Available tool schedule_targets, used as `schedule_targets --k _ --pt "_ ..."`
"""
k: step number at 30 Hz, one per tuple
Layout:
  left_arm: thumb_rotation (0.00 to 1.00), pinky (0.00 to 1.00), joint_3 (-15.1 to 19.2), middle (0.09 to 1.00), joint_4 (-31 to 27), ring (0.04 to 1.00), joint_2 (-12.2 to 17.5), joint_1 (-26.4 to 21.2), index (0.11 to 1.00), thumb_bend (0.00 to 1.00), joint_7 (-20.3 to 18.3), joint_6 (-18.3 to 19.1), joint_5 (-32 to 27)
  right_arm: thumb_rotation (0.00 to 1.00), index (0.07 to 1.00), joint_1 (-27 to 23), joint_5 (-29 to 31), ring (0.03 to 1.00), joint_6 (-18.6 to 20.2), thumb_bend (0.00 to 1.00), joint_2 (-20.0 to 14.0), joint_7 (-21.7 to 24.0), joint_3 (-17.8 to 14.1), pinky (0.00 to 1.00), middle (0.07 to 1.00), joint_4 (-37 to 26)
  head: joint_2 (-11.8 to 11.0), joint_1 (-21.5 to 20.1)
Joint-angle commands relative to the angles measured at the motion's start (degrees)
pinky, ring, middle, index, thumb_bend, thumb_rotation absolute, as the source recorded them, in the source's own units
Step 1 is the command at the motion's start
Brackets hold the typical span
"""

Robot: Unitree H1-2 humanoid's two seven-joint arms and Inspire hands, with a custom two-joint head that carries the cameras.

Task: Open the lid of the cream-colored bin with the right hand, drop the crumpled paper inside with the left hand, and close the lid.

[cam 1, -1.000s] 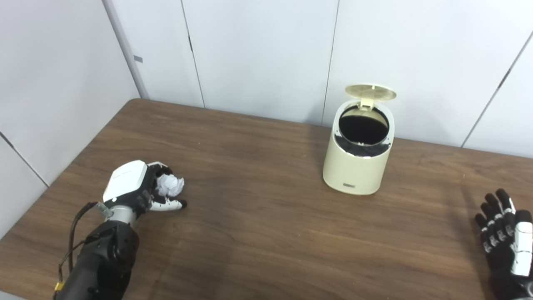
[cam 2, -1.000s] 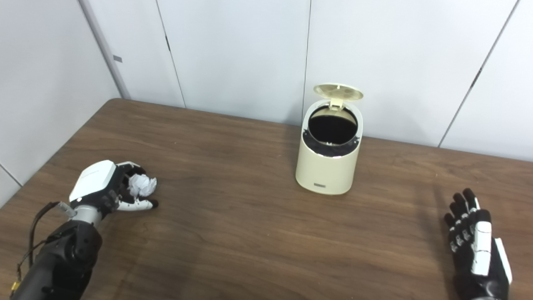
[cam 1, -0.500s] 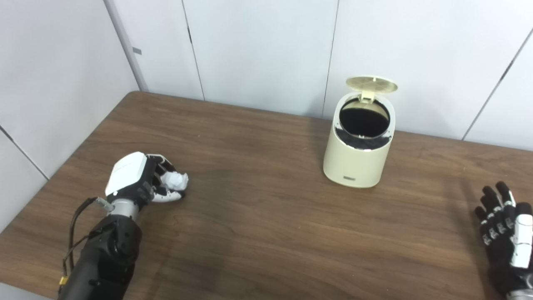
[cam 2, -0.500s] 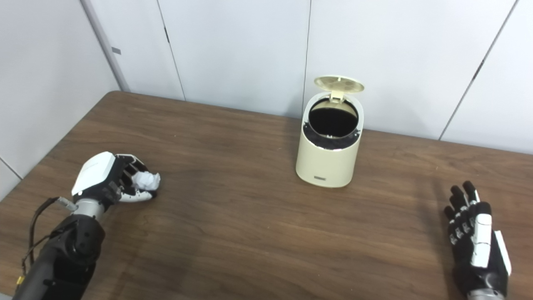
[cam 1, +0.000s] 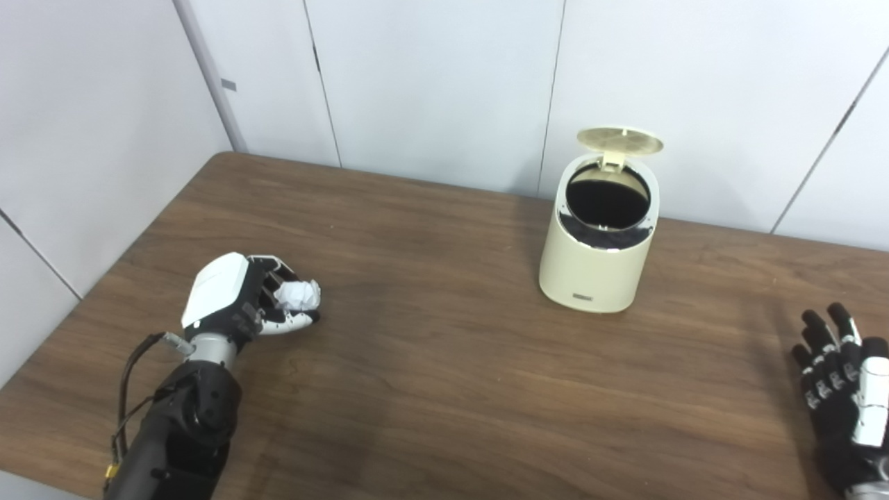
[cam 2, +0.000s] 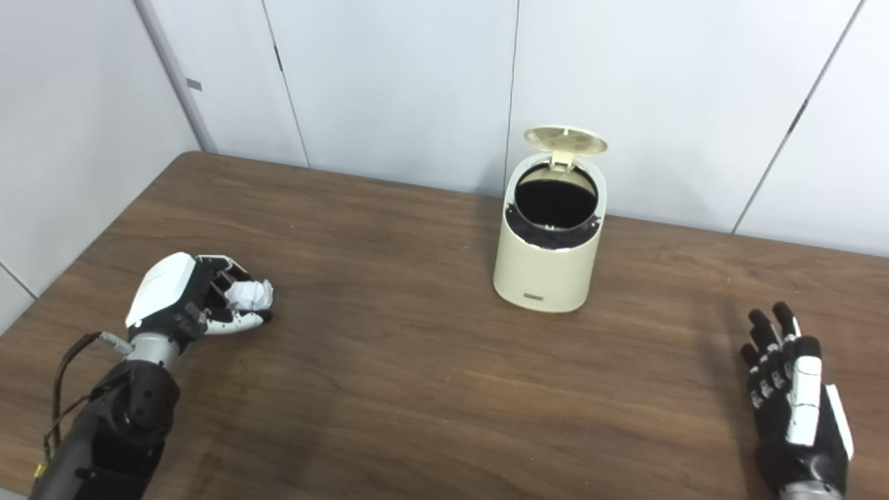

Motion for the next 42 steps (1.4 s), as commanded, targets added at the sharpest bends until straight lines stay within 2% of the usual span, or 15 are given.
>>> schedule_targets --k 1,9,14,21,28,35,42 --pt "0.00 0.45 0.5 0.464 -0.7 0.421 1.3 -0.7 0.525 0.50 2.3 -1.7 0.8 1.00 0.979 -0.5 0.6 1.000 -0.4 0.53 0.2 -0.3 -0.4 1.00 0.922 -0.9 0.0 0.1" --pt "0.00 0.44 0.2 0.480 -2.4 0.407 0.5 -0.3 0.516 0.50 3.7 -2.1 1.3 1.00 0.971 -0.1 0.3 1.000 -0.6 0.53 0.6 -0.3 -0.3 1.00 0.896 -1.1 -0.9 -1.3" --pt "0.00 0.43 -0.1 0.483 -4.6 0.409 0.1 -0.5 0.508 0.50 3.2 -2.0 1.8 1.00 0.977 -0.1 0.3 1.000 -0.6 0.52 0.9 -0.2 -0.1 1.00 0.901 -1.1 -1.4 -2.4" --pt "0.00 0.40 -1.1 0.475 -7.3 0.391 -0.7 -1.8 0.515 0.50 2.4 -1.4 3.0 1.00 0.978 0.0 -1.6 1.000 -3.1 0.52 0.8 0.2 0.8 1.00 0.921 0.4 -2.2 -4.3" --pt "0.00 0.37 -3.3 0.471 -10.9 0.376 -1.7 -4.4 0.530 0.50 -1.2 2.0 6.0 1.00 0.994 0.2 -0.9 1.000 -4.3 0.51 1.3 0.8 1.1 1.00 0.936 1.6 -2.7 -5.6" --pt "0.00 0.40 -5.8 0.493 -13.4 0.401 -2.9 -6.5 0.504 0.50 -3.6 1.7 7.8 1.00 0.990 0.3 -2.7 0.999 -4.7 0.51 2.0 -0.2 1.7 1.00 0.932 2.0 -3.4 -7.9" --pt "0.00 0.36 -8.5 0.481 -14.7 0.378 -5.3 -9.3 0.506 0.50 -6.0 2.3 10.1 1.00 0.997 0.3 -3.9 1.000 -5.2 0.51 3.2 -0.9 2.1 1.00 0.925 2.1 -4.0 -10.3"
